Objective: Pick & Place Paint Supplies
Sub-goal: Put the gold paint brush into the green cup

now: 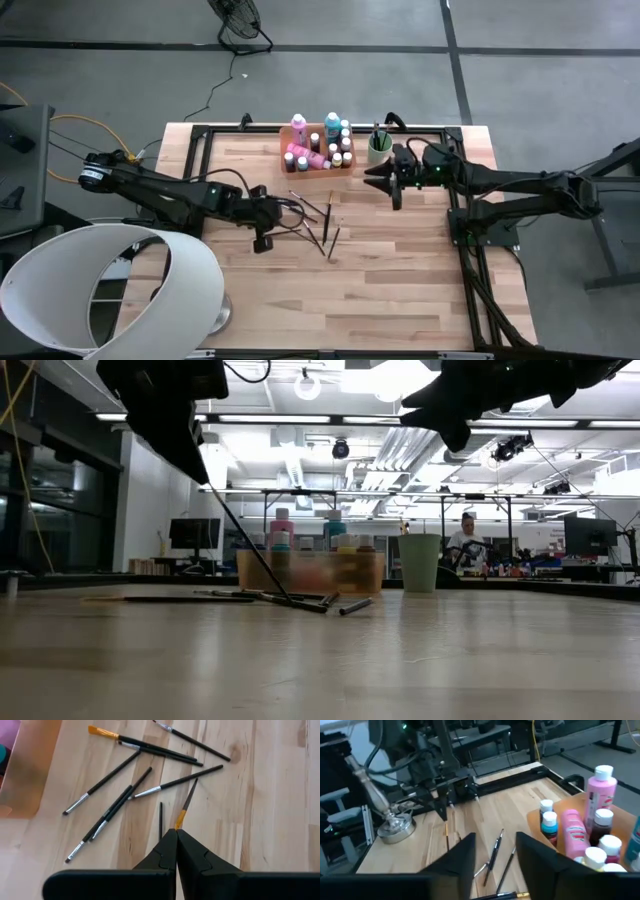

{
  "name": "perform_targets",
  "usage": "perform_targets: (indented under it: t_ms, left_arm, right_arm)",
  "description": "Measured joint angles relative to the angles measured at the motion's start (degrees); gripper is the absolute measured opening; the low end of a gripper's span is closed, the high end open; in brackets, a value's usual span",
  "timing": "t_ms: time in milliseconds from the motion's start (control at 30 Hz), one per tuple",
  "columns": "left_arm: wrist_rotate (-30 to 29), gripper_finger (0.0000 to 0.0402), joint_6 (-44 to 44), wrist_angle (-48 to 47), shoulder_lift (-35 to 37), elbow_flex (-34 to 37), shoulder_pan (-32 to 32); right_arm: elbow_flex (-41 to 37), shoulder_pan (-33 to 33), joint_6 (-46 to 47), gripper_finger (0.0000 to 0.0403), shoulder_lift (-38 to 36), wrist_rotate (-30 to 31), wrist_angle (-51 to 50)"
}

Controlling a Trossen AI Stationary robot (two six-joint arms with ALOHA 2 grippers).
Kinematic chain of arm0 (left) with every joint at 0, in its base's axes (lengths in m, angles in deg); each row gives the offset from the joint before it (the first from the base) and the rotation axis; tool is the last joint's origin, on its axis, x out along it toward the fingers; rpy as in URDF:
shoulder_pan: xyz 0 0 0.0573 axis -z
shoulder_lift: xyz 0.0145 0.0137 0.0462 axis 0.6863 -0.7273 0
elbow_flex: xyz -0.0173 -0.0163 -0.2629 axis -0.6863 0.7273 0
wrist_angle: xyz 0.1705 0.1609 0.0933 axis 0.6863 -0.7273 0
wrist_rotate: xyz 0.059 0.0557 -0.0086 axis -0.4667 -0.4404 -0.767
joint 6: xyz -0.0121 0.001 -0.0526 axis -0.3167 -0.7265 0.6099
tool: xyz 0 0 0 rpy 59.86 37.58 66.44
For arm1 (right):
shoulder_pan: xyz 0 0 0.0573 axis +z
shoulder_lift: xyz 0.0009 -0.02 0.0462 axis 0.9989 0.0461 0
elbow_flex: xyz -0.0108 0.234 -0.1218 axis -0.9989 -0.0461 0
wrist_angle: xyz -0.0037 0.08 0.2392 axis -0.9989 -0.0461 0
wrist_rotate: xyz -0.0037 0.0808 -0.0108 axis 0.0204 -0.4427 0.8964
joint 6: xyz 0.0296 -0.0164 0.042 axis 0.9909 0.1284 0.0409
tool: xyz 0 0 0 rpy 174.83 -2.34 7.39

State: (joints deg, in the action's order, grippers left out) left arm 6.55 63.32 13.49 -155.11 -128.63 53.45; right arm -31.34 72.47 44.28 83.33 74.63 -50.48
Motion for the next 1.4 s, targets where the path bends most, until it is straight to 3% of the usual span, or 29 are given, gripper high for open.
perform_targets:
  t_ms: [167, 300, 467, 800, 1067, 1400]
  left_arm:
    - [-0.2, 0.0, 0.1, -0.1, 0.0, 0.0, 0.0]
    - [-0.2, 0.0, 0.2, -0.1, 0.0, 0.0, 0.0]
    - [-0.2, 0.0, 0.2, 0.0, 0.0, 0.0, 0.0]
    - [-0.2, 0.0, 0.2, -0.1, 0.0, 0.0, 0.0]
    - [-0.1, 0.0, 0.2, 0.0, 0.0, 0.0, 0.0]
    - [-0.1, 0.0, -1.2, 0.9, 0.0, 0.0, 0.0]
  right_arm:
    - [0.0, 3.7, -0.7, 0.0205, 1.9, 1.6, 0.6]
    - [0.0, 6.8, -0.6, 0.0235, 6.9, 1.6, 4.8]
    - [2.6, 11.3, -0.6, 0.024, 16.5, 2.6, 11.1]
    - [18.2, 15.7, -2.6, 0.0232, 37.4, 2.5, 11.6]
    - [27.4, 18.3, -2.6, 0.0231, 47.1, 2.7, 11.6]
    - [32.7, 19.4, -0.3, 0.0231, 55.7, 9.8, 10.9]
